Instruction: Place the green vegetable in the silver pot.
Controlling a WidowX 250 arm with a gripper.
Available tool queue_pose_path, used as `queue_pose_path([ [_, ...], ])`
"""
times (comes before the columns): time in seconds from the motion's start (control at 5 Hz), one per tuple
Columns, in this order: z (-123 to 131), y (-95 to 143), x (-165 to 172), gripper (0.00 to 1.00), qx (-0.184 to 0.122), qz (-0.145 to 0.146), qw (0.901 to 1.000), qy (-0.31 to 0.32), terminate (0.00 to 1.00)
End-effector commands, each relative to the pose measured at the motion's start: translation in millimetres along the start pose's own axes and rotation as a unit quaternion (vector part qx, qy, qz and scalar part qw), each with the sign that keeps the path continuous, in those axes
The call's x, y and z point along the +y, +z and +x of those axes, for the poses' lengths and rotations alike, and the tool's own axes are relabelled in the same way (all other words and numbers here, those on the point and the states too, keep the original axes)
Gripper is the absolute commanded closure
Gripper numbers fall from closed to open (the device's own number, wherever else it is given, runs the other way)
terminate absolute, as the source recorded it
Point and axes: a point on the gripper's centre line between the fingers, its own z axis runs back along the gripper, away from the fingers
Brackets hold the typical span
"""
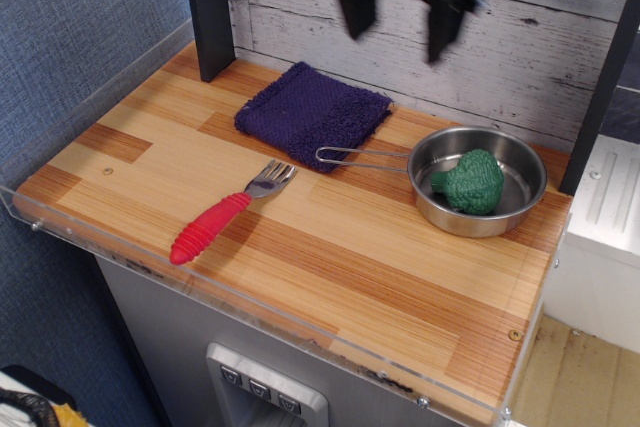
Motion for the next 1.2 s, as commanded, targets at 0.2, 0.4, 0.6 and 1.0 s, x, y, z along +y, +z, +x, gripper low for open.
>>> queue_pose_path([
  [0.2, -17.4, -2.2, 21.2, 0.00, 0.021, -0.007, 0.9997, 0.008, 0.00],
  [0.4, -15.2, -4.8, 24.0, 0.00, 0.047, 0.012, 0.9983, -0.031, 0.00],
  [0.6, -15.2, -4.8, 24.0, 0.00, 0.047, 0.012, 0.9983, -0.031, 0.00],
  [1.0, -15.2, -4.8, 24.0, 0.00, 0.047, 0.012, 0.9983, -0.031, 0.00],
])
